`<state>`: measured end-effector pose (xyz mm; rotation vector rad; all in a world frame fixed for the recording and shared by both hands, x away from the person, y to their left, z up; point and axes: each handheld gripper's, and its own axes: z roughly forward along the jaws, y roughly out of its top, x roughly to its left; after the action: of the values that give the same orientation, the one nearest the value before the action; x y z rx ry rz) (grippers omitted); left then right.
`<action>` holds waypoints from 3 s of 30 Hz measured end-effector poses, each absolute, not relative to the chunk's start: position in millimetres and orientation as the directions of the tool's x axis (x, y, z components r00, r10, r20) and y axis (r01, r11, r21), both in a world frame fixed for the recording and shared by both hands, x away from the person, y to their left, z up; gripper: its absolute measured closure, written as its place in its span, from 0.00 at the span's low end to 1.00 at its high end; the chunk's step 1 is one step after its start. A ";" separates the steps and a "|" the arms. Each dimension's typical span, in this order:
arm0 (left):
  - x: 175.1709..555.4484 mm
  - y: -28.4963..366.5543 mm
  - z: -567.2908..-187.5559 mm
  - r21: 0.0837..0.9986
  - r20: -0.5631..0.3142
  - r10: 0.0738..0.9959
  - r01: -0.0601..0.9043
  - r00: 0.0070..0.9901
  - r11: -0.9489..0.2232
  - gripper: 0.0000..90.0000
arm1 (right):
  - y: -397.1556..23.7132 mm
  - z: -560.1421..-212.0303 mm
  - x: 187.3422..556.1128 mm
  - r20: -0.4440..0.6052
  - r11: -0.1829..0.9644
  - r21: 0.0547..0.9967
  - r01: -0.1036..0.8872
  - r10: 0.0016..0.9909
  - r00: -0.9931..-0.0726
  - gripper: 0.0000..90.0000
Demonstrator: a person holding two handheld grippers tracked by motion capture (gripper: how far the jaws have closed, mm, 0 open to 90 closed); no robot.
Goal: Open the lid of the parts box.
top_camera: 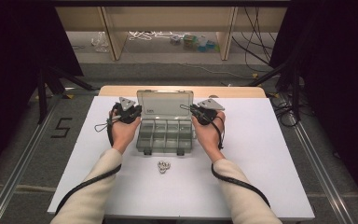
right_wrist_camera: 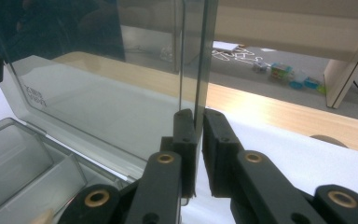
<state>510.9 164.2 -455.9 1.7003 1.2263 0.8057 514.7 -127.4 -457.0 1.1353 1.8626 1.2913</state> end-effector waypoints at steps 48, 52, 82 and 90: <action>516.1 163.1 -479.7 0.865 0.016 0.946 0.470 0.323 -0.175 0.83 | -130.0 -482.7 522.4 0.042 0.182 0.877 0.445 0.893 -0.448 0.83; 514.0 164.1 -478.0 0.872 0.009 0.946 0.460 0.323 -0.165 0.74 | -131.4 -481.3 522.5 0.055 0.167 0.882 0.440 0.892 -0.449 0.77; 437.0 190.7 -451.8 0.923 -0.019 0.853 0.336 0.522 -0.185 0.25 | -143.8 -445.5 480.6 0.041 0.179 0.933 0.313 0.809 -0.586 0.34; 401.4 202.3 -443.2 0.932 0.017 0.837 0.295 0.546 -0.212 0.24 | -167.5 -440.1 448.0 0.037 0.178 0.946 0.272 0.771 -0.636 0.33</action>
<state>401.4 202.3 -443.2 1.7670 0.9434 0.6670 448.0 -167.5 -440.1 0.9787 2.0064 1.4620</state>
